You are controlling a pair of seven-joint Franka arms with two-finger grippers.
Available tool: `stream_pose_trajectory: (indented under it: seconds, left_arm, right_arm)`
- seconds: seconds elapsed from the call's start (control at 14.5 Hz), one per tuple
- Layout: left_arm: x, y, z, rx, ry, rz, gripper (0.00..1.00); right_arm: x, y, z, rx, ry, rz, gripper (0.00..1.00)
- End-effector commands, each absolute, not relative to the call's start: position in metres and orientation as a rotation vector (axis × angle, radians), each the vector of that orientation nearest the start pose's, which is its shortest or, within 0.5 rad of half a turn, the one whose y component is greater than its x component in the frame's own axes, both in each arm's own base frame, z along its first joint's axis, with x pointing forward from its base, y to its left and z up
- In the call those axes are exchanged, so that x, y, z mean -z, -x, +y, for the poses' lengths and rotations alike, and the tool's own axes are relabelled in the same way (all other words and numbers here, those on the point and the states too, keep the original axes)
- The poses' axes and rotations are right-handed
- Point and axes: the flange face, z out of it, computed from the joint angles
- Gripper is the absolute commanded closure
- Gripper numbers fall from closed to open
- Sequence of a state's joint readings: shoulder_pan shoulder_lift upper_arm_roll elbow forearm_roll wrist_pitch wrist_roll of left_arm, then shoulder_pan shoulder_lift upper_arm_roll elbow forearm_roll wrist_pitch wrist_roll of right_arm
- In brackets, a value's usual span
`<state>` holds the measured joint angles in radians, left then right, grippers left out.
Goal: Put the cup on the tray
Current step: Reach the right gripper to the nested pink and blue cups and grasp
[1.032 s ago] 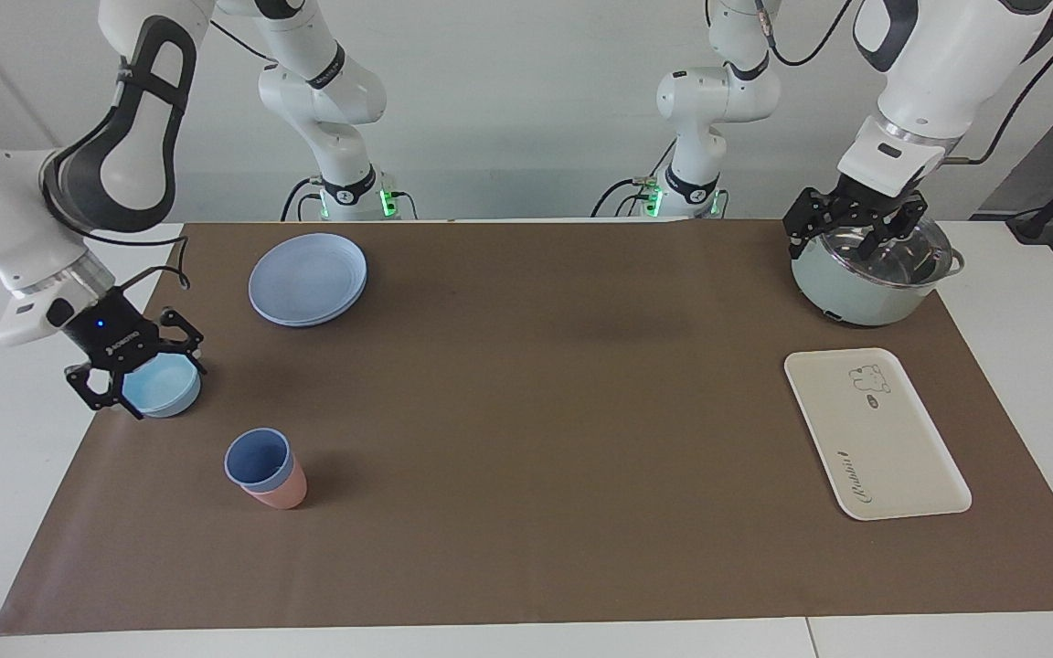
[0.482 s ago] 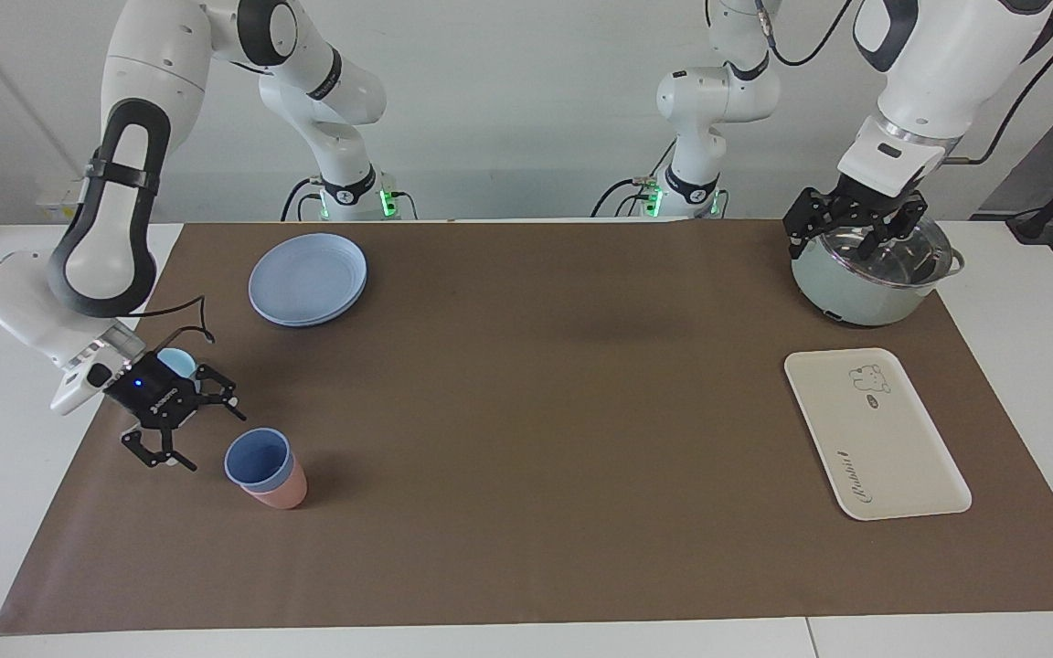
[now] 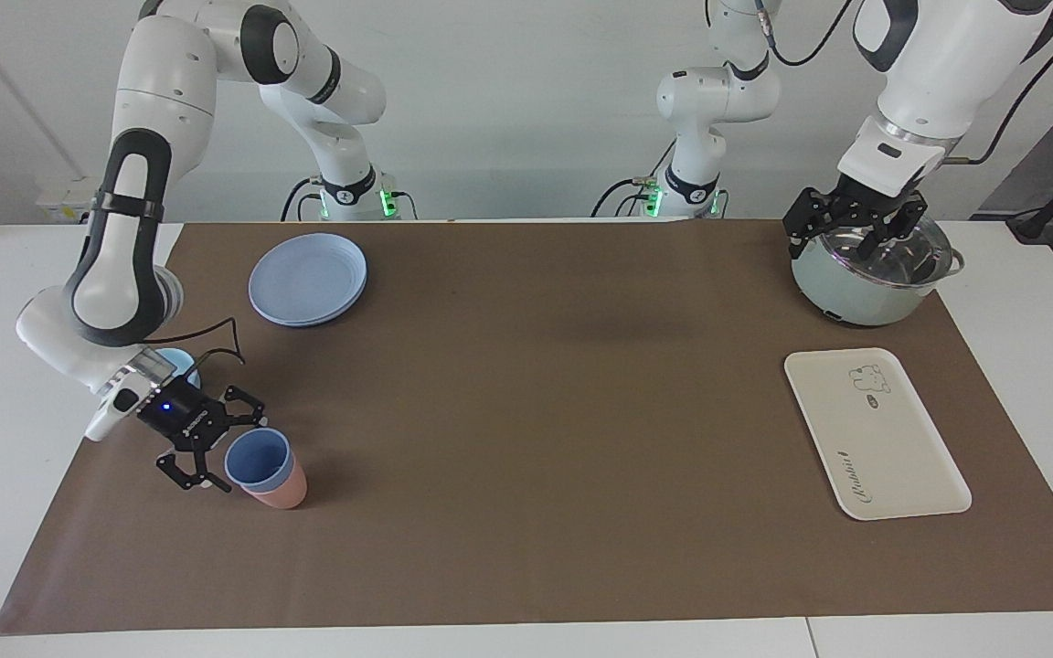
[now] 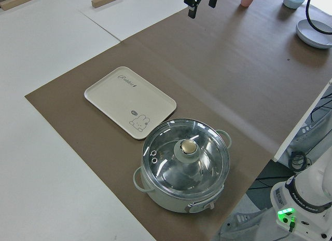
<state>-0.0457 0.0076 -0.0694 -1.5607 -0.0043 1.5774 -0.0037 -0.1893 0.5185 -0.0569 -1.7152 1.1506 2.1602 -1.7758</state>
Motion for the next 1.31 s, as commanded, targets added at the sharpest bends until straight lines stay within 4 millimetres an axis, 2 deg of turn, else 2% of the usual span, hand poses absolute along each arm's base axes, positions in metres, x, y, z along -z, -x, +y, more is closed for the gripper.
stream_pose_trajectory:
  seconds: [0.0, 0.14, 0.34, 0.62, 0.76, 0.89, 0.96, 1.03, 1.1, 1.24]
  left_arm:
    - [-0.626, -0.548, -0.063, 0.018, 3.152, 0.174, 0.0]
    - [-0.625, -0.548, -0.064, 0.016, 3.151, 0.184, 0.0]
    - [-0.626, -0.548, -0.061, 0.021, 3.151, 0.181, 0.0]
    - [-0.624, -0.545, -0.064, 0.011, 3.149, 0.179, 0.0]
    - [-0.624, -0.545, -0.062, 0.004, 3.149, 0.174, 0.0]
    - [-0.624, -0.545, -0.062, 0.004, 3.149, 0.171, 0.0]
    - [-0.623, -0.545, -0.062, 0.001, 3.149, 0.174, 0.0]
    - [-0.623, -0.545, -0.062, 0.004, 3.149, 0.171, 0.0]
    - [-0.623, -0.545, -0.062, 0.004, 3.149, 0.171, 0.0]
    - [-0.623, -0.546, -0.062, 0.013, 3.15, 0.169, 0.0]
  right_arm:
    - [-0.301, -0.671, -0.124, 1.018, 2.221, -0.998, 0.01]
    - [-0.283, -0.671, -0.121, 1.093, 2.175, -0.981, 0.01]
    - [-0.286, -0.675, -0.107, 1.121, 2.158, -0.95, 0.01]
    - [-0.277, -0.671, -0.104, 1.11, 2.159, -0.932, 0.01]
    - [-0.275, -0.671, -0.095, 1.104, 2.166, -0.946, 0.01]
    - [-0.273, -0.67, -0.095, 1.106, 2.178, -0.957, 0.07]
    - [-0.273, -0.67, -0.095, 1.113, 2.176, -0.975, 0.23]
    - [-0.273, -0.67, -0.095, 1.117, 2.175, -0.984, 0.56]
    - [-0.273, -0.671, -0.095, 1.116, 2.176, -0.978, 1.0]
    - [-0.277, -0.674, -0.087, 1.09, 2.178, -0.931, 1.0]
